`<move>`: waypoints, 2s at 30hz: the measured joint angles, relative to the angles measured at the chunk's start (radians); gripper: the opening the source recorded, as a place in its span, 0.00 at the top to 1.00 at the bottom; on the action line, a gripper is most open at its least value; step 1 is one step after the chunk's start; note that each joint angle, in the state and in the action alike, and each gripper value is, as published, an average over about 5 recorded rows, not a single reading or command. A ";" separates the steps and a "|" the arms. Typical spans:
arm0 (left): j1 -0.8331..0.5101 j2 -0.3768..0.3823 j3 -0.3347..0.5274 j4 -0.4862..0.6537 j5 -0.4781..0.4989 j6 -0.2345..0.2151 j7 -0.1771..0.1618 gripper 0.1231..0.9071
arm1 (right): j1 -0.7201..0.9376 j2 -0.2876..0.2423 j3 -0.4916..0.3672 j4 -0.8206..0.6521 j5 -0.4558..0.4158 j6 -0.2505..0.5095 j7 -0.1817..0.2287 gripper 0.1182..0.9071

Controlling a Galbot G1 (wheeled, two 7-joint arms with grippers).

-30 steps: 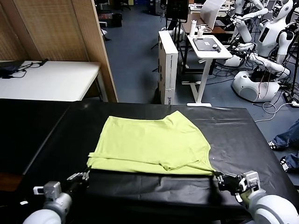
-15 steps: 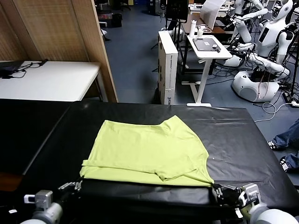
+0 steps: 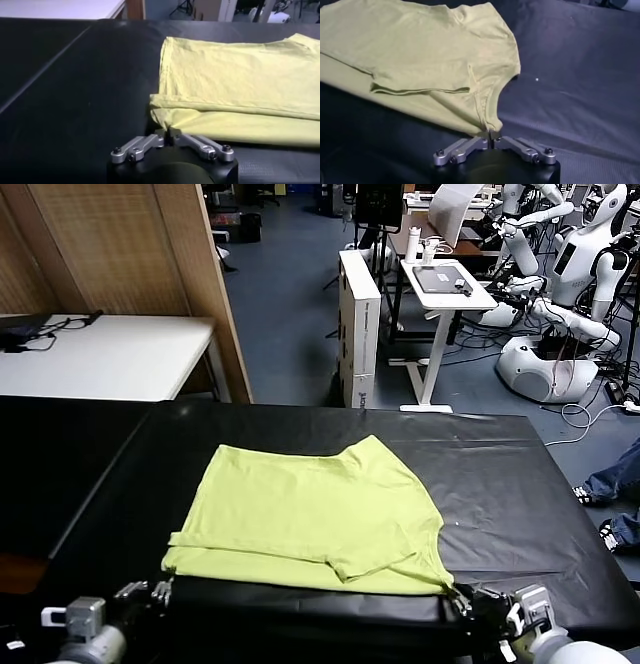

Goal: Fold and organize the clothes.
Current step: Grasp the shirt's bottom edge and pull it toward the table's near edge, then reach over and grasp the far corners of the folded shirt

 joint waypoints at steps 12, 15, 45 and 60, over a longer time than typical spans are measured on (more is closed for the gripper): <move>-0.016 -0.010 -0.058 -0.045 -0.056 0.141 -0.036 0.00 | 0.209 -0.036 -0.033 -0.076 0.104 0.000 -0.044 0.00; -0.063 -0.013 -0.061 -0.045 -0.094 0.168 -0.046 0.00 | 0.349 -0.043 -0.086 -0.155 0.122 0.000 -0.056 0.00; -0.942 0.077 0.360 0.523 -0.157 0.142 0.164 0.00 | 1.228 0.172 -0.666 -0.919 0.038 0.040 -0.186 0.00; -1.109 -0.009 0.454 0.779 -0.052 0.069 0.237 0.00 | 1.268 0.218 -0.698 -1.008 0.019 0.053 -0.190 0.00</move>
